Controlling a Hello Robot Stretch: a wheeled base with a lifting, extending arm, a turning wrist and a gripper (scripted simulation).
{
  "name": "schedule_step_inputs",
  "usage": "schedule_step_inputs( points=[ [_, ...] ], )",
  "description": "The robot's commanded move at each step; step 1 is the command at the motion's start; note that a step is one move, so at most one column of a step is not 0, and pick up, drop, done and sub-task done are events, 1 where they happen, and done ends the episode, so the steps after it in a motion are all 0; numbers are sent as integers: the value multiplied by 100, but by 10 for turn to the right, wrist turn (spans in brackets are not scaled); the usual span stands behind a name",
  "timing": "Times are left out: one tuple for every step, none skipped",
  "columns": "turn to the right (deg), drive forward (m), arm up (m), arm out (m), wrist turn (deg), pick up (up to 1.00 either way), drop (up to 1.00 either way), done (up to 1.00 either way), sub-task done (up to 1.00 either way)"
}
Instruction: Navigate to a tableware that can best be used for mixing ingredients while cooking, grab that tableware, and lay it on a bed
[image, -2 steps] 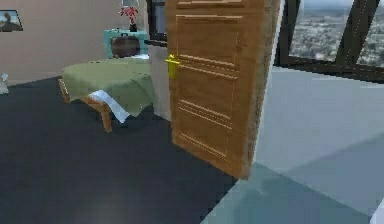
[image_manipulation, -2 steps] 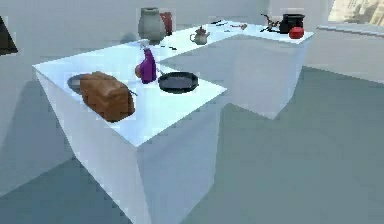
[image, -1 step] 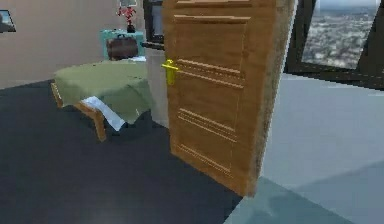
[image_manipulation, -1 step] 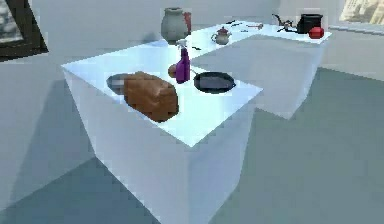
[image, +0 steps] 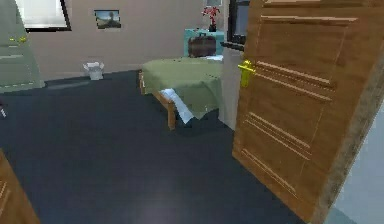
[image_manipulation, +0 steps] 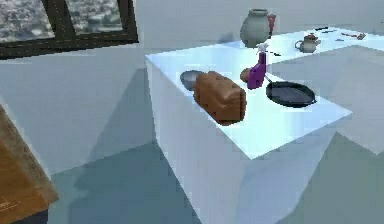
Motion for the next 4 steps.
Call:
schedule_step_inputs(
  points=[
    [0, 30, 0, 0, 0, 0, 0, 0, 0],
    [450, 0, 0, 0, 0, 0, 0, 0, 0],
    [390, 0, 0, 0, 0, 0, 0, 0, 0],
    [30, 0, 0, 0, 0, 0, 0, 0, 0]
  ],
)
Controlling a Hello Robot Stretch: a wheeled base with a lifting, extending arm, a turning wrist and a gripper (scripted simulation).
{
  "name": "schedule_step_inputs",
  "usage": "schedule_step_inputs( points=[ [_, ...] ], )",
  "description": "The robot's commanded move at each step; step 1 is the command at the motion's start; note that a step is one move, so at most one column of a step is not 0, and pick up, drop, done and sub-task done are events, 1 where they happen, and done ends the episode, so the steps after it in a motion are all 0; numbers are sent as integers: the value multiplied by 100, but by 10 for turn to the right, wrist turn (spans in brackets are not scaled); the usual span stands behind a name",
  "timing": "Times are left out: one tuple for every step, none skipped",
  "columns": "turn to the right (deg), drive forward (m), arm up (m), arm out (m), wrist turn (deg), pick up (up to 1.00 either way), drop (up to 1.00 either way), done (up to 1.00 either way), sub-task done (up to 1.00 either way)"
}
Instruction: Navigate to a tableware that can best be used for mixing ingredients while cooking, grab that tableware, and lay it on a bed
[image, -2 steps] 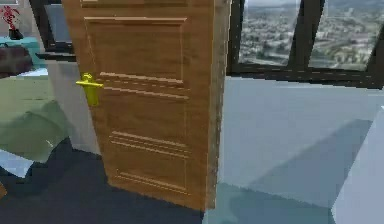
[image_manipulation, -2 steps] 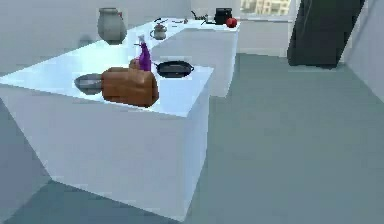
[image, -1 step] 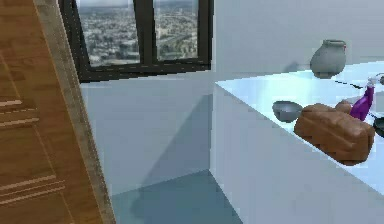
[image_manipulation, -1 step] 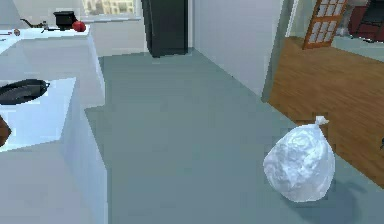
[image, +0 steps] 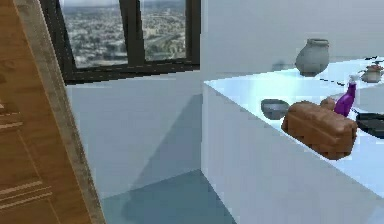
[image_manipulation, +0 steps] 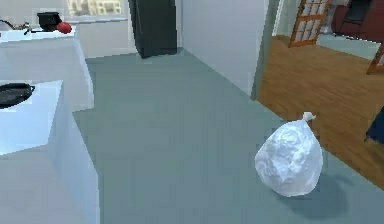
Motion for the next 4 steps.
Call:
schedule_step_inputs(
  points=[
    [0, 30, 0, 0, 0, 0, 0, 0, 0],
    [-450, 0, 0, 0, 0, 0, 0, 0, 0],
    [-120, 0, 0, 0, 0, 0, 0, 0, 0],
    [0, 0, 50, 0, 0, 0, 0, 0, 0]
  ],
)
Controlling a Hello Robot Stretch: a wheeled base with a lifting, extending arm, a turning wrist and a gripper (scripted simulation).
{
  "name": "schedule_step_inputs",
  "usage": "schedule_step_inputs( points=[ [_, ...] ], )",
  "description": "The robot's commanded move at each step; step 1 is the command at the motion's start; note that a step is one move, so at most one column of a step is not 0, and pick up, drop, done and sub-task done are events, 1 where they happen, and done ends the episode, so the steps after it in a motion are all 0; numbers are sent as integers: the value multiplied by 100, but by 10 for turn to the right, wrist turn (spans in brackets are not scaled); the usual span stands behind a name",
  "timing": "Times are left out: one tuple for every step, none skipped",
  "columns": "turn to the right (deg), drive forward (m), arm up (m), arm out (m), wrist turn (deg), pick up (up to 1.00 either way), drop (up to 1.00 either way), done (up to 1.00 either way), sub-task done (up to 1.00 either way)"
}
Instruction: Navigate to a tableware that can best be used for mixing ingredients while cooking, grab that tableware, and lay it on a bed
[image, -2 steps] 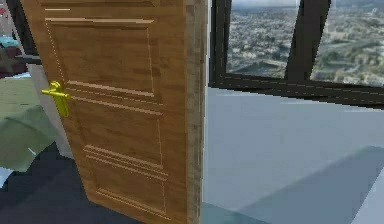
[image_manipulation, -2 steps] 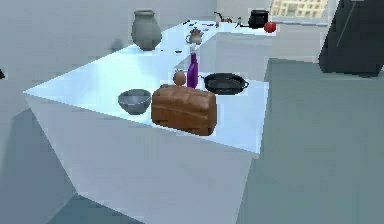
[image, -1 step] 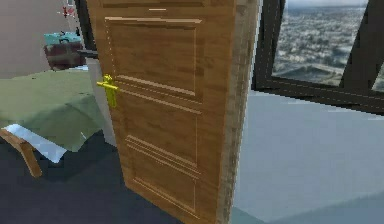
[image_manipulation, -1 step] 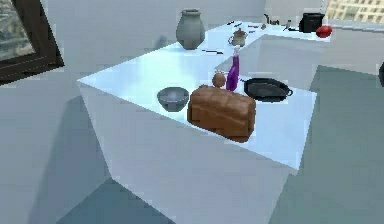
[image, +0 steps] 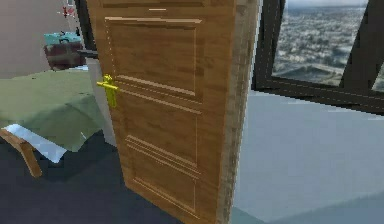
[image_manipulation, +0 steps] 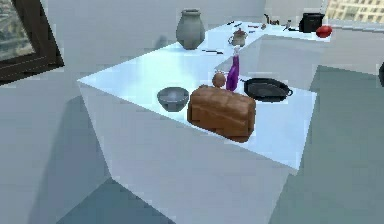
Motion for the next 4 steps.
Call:
schedule_step_inputs(
  points=[
    [0, 0, 38, 0, 0, 0, 0, 0, 0],
    [0, 0, 0, 42, 0, 0, 0, 0, 0],
    [0, 0, 0, 0, 450, 0, 0, 0, 0],
    [0, 0, 0, 0, 450, 0, 0, 0, 0]
  ],
)
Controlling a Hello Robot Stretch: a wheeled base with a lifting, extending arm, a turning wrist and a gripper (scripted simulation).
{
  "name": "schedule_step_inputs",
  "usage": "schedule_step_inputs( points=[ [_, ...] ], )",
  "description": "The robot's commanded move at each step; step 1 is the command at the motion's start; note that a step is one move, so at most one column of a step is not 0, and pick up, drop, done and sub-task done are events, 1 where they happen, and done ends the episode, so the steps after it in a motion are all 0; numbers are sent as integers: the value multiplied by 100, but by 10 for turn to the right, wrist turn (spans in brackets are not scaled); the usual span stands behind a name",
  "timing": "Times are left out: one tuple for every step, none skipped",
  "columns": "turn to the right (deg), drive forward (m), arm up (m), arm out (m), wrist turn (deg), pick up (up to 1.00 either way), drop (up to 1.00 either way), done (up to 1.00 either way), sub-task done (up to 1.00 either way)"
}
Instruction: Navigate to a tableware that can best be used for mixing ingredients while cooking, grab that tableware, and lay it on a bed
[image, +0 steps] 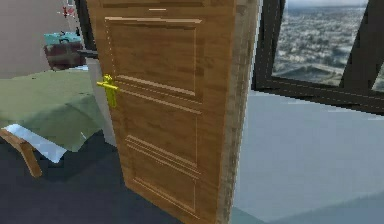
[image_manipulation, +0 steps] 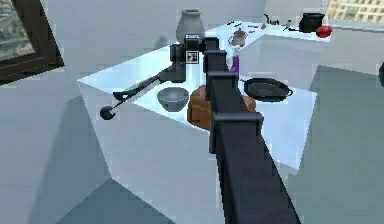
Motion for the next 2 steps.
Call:
schedule_step_inputs(
  points=[
    [0, 0, 0, 0, 450, 0, 0, 0, 0],
    [0, 0, 0, 0, 270, 0, 0, 0, 0]
  ],
)
